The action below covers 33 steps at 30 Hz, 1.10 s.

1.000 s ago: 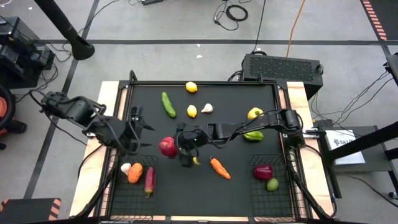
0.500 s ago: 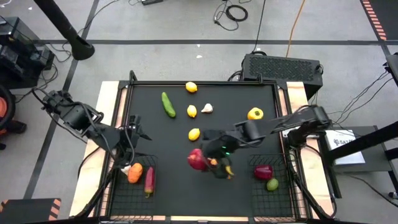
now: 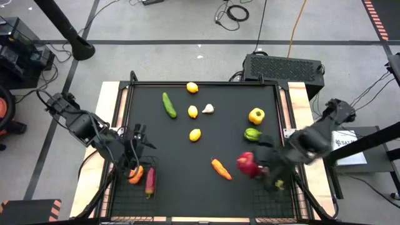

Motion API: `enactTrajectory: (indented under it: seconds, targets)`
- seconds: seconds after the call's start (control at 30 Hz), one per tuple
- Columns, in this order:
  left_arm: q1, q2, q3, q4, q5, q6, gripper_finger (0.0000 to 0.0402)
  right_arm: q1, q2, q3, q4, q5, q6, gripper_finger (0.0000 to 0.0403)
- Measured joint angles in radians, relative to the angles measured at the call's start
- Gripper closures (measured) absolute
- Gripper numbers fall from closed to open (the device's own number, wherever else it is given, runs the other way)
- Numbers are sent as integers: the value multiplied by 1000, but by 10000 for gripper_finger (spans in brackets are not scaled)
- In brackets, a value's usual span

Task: Sort produce into baskets
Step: Put the apple into the bottom right basket

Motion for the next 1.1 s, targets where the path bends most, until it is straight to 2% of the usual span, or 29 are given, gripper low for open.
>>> enactTrajectory:
  seconds: [0.17, 0.27, 0.37, 0.67, 0.83, 1.0, 1.1]
  targets:
    - [0, 57, 0, 7, -56, -4, 134, 232, 1, 0, -208, 210, 398, 78]
    - [0, 98, 0, 36, -98, -10, 134, 341, 45, 0, -287, 272, 618, 78]
    - [0, 144, 0, 60, -126, 1, 134, 409, 114, 0, -324, 294, 749, 78]
    - [4, 254, -1, 103, -205, 2, 134, 442, 340, -1, -343, 285, 861, 78]
    - [4, 283, -1, 107, -213, 2, 134, 442, 422, -1, -343, 192, 872, 78]
    - [9, 288, -1, 129, -214, 11, 134, 452, 452, -2, -344, 66, 912, 78]
    - [16, 288, -1, 130, -214, 18, 134, 463, 452, -2, -339, 44, 961, 78]
